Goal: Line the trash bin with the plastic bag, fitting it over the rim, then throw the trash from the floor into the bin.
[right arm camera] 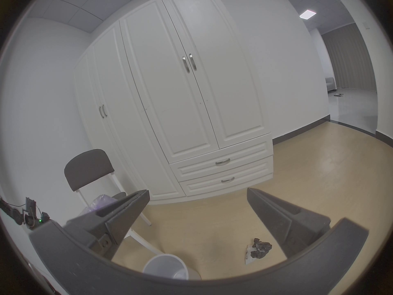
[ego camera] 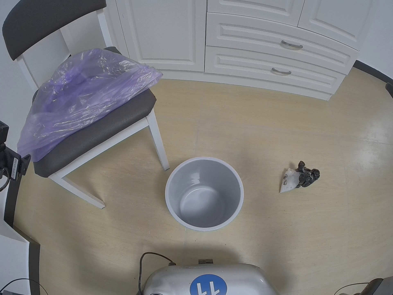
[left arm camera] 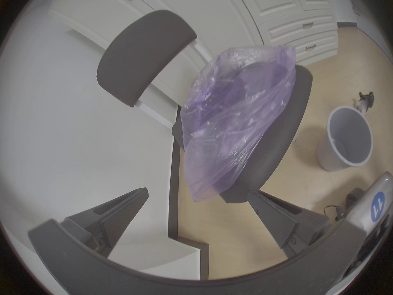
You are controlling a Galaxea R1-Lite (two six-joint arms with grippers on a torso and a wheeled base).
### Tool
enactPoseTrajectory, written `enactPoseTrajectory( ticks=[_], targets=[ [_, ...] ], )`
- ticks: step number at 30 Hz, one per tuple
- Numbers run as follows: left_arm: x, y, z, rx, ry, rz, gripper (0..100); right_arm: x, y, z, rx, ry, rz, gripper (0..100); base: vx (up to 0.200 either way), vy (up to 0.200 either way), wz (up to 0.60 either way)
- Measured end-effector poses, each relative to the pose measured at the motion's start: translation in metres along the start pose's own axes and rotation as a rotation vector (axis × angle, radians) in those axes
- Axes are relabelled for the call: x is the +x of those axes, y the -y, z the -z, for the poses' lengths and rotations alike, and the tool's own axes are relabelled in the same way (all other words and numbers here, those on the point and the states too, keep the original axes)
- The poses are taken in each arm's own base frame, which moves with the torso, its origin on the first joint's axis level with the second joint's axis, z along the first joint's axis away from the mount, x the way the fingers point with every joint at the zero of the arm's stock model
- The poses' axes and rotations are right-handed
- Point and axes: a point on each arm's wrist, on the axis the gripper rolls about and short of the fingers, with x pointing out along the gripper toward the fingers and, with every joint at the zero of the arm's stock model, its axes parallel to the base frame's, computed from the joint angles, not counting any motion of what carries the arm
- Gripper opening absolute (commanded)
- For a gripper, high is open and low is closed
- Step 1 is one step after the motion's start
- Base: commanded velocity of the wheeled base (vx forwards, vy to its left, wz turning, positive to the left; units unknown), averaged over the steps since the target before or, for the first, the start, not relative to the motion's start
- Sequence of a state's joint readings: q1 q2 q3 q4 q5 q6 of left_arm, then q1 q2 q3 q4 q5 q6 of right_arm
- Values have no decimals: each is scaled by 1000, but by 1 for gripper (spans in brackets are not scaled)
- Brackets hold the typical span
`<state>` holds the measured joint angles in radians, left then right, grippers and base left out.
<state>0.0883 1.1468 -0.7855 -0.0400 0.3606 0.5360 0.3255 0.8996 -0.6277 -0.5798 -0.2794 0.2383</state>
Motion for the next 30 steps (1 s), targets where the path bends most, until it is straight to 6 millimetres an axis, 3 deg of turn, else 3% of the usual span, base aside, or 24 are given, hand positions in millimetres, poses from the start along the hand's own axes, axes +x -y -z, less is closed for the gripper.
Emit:
enactPoseTrajectory(
  ticks=[14,30],
  targets=[
    [27,-25,27,-11,0,124,100,4,-2,8,12,-37,-13,100,0,0,0],
    [88,-31,41,-34,46,69,100,5,-2,9,23,-42,-23,100,0,0,0]
  ],
)
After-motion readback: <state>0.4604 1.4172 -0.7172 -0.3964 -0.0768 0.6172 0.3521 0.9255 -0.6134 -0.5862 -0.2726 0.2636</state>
